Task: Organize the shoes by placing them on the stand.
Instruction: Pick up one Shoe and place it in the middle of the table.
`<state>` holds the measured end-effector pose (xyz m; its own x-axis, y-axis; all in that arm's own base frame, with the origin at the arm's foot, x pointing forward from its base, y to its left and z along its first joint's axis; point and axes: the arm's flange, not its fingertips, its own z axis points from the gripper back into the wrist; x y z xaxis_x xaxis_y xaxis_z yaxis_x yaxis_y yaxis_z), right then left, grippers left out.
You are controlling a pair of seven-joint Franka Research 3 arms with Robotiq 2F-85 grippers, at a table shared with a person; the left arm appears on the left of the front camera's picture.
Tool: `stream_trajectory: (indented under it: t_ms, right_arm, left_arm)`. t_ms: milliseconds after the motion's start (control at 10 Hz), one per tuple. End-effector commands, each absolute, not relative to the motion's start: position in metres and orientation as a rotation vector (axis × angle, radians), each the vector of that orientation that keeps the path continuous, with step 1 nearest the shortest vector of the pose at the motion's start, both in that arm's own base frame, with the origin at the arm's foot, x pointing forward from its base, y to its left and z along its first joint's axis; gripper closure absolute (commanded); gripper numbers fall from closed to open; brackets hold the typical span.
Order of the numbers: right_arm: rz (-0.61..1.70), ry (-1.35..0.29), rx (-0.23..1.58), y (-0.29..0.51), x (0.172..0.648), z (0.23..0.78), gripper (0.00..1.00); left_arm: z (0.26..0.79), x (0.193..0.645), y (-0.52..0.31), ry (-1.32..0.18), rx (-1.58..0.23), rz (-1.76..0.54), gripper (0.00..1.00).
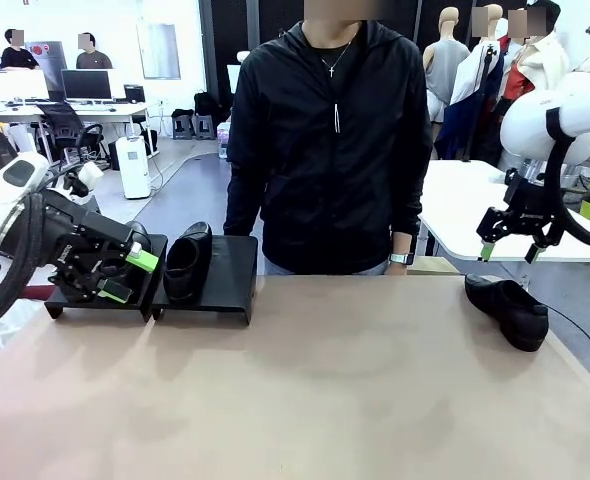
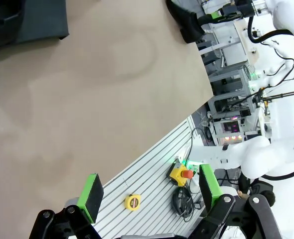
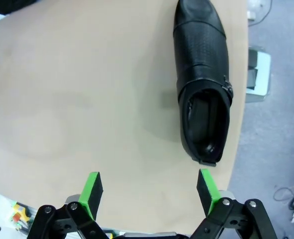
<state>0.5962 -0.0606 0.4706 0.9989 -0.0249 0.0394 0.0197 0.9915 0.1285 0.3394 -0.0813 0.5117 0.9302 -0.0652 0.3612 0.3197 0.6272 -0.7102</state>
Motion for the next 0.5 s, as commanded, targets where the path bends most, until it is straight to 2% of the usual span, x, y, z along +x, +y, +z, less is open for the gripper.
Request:
stream_trajectory:
  t_ms: [0,400]
  right_arm:
    - [0.058,-0.038,0.235,-0.084,0.643,0.432,0.00]
    - [0.089,-0.009,0.194,-0.087,0.640,0.377,0.00]
  left_arm:
    - [0.513,0.341,-0.081,-0.318,-0.890,-0.229,0.00]
    - [0.513,0.341,-0.081,-0.318,-0.890,-0.229,0.00]
